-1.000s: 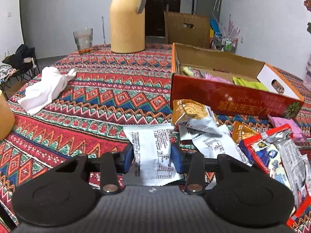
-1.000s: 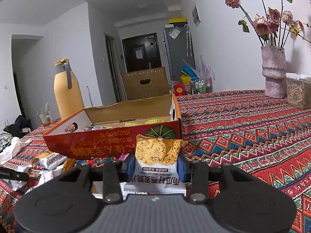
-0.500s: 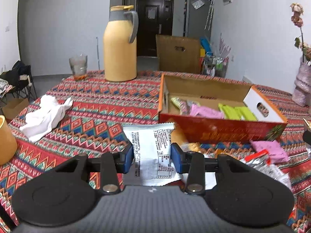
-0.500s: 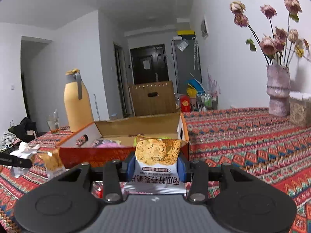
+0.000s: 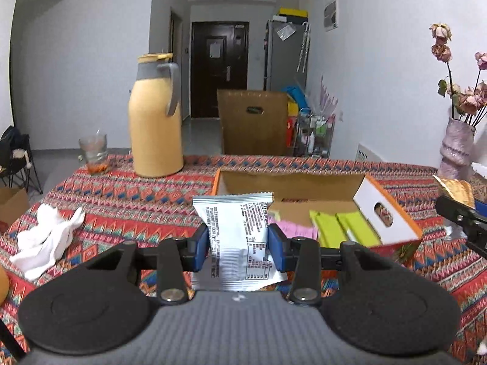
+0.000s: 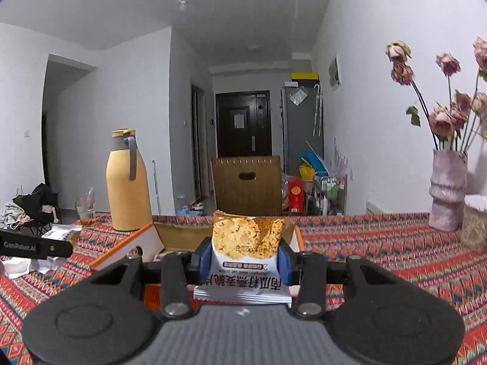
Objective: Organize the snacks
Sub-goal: 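Carry both packets toward the orange box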
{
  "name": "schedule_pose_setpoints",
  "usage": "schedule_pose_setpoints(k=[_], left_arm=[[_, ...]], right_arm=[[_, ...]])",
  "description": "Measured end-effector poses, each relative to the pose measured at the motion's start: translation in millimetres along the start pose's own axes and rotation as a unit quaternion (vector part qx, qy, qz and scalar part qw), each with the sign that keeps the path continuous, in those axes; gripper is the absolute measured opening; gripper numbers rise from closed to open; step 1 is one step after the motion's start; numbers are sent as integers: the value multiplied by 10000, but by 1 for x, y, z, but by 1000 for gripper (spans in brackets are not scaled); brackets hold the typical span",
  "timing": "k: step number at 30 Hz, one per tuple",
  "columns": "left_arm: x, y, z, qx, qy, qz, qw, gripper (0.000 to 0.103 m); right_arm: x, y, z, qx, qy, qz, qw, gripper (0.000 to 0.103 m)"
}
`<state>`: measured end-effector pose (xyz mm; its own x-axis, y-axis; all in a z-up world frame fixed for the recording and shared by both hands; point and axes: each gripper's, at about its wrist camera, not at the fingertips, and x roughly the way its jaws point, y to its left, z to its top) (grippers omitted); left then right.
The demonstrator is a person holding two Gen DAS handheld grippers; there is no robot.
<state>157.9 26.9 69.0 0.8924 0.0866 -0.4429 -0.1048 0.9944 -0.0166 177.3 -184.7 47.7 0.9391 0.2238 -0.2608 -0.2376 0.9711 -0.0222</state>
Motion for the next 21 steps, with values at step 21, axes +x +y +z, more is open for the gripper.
schedule_pose_setpoints(k=[21], left_arm=[[91, -27, 39, -224, -95, -60, 9997, 42]], right_arm=[[106, 0, 16, 66, 143, -221, 9996, 42]])
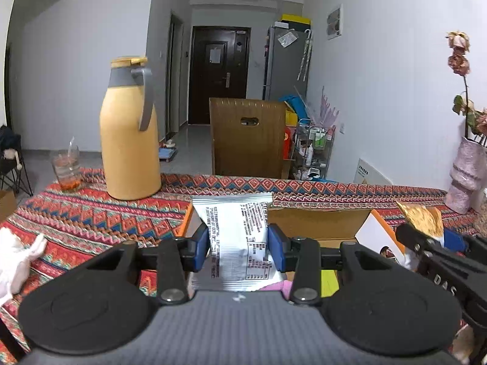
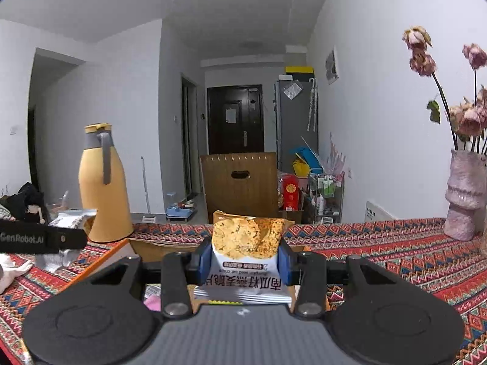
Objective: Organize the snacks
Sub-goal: 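Carry both packets toward the orange box, then lower both packets into the orange box and open both tools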
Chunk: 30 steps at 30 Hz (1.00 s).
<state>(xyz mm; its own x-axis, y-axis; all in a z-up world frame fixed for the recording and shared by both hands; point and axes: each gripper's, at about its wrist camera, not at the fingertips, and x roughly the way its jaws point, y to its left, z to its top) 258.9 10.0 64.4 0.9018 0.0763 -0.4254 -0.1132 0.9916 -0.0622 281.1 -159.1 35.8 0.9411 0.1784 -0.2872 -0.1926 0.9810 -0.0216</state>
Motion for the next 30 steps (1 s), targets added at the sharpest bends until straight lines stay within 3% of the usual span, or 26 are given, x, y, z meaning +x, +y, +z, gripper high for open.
schedule_pose_setpoints(k=[8, 18, 21, 22, 23, 24, 25, 27, 30], left_arm=[[33, 3, -22, 100, 246, 121, 9996, 42], [39, 4, -32, 107, 389, 76, 9992, 44], [40, 8, -32, 18, 435, 147, 9989, 72], [39, 10, -32, -25, 409, 192, 9990, 86], [38, 12, -31, -75, 366, 223, 9991, 94], [37, 14, -31, -133, 342, 230, 9991, 99], [36, 16, -30, -193, 331, 229, 9990, 103], [35, 19, -30, -275, 327, 228, 9988, 103], [36, 20, -29, -325, 352, 230, 9986, 103]], right_arm=[[25, -11, -20, 207, 320, 85, 9992, 42], [41, -4, -39, 84, 643, 65, 9979, 42], [41, -3, -40, 75, 687, 96, 9976, 43], [41, -3, -41, 82, 703, 91, 9975, 44], [40, -4, -41, 96, 707, 98, 9974, 46], [40, -4, -41, 110, 715, 106, 9973, 57], [39, -6, -41, 131, 708, 100, 9974, 75], [36, -7, -41, 191, 637, 31, 9978, 100], [33, -10, -41, 268, 565, -21, 9980, 103]])
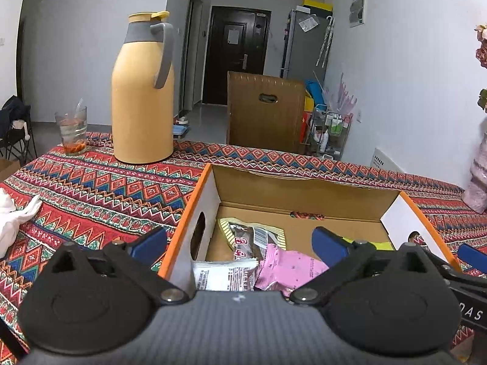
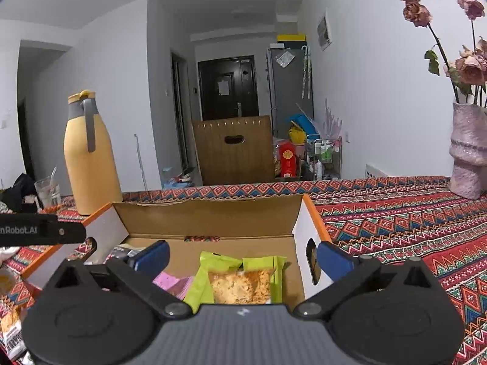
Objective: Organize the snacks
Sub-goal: 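Lower both packets into the orange box and open both tools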
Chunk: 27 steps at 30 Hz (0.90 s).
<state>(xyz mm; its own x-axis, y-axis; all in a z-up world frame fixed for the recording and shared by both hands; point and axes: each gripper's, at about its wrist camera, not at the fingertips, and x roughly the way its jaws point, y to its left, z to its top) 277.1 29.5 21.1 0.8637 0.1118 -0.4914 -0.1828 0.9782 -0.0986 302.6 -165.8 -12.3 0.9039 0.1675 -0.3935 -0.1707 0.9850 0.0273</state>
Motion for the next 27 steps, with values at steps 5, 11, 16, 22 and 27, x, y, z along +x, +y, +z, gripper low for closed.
schedule_pose_setpoints(k=[5, 11, 16, 22, 27], left_arm=[[1, -1, -1, -9, 23, -4, 10000, 103], [-5, -1, 0, 11, -57, -87, 9999, 103], [-17, -4, 5, -1, -237, -117, 9997, 103], [-36, -6, 14, -13, -417, -62, 9991, 103], [-51, 4, 15, -52, -374, -61, 9993, 103]], right_arm=[[2, 0, -1, 14, 24, -43, 10000, 103], [1, 0, -1, -8, -3, -79, 10000, 103], [-4, -1, 3, -11, -72, -114, 9999, 103], [-22, 2, 16, -77, -279, -236, 9993, 103], [-47, 6, 24, -174, -454, -205, 9986, 103]])
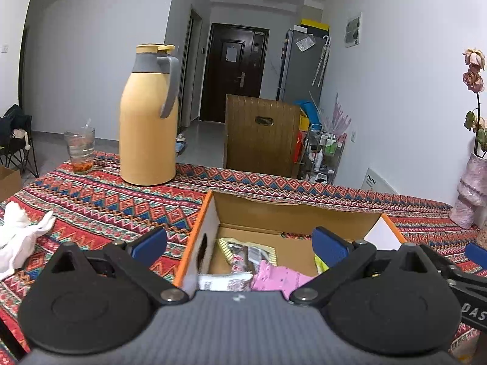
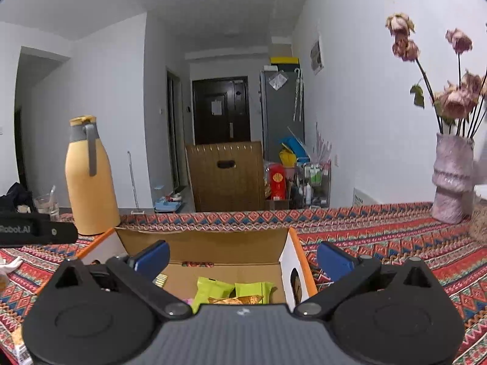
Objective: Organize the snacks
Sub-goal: 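Lower both packets into the orange box and open both tools, then withdraw both tools from the box back toward the snack pile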
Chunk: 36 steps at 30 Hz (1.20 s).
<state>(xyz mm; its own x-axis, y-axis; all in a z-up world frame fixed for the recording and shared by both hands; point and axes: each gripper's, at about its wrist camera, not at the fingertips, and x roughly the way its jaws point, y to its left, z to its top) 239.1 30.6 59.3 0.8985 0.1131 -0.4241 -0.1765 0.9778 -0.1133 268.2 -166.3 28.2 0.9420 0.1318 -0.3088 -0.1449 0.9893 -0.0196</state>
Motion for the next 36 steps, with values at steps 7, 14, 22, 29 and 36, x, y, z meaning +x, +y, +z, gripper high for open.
schedule_pose_setpoints(k=[7, 14, 22, 29, 36], left_arm=[[-32, 14, -8, 93, -6, 82, 9999, 103], [-66, 32, -27, 267, 42, 109, 9996, 103], [-101, 51, -59, 321, 207, 38, 9993, 103], [-125, 65, -90, 268, 341, -107, 9990, 103], [-140, 72, -117, 297, 501, -182, 9981, 103]], right_arm=[[-34, 7, -1, -93, -53, 89, 9999, 103], [-67, 11, -13, -152, -9, 138, 9998, 103], [-106, 19, -36, -155, 150, 224, 9995, 103], [-132, 25, -59, -125, 352, 242, 9990, 103], [-156, 34, -82, -143, 537, 338, 9979, 103]])
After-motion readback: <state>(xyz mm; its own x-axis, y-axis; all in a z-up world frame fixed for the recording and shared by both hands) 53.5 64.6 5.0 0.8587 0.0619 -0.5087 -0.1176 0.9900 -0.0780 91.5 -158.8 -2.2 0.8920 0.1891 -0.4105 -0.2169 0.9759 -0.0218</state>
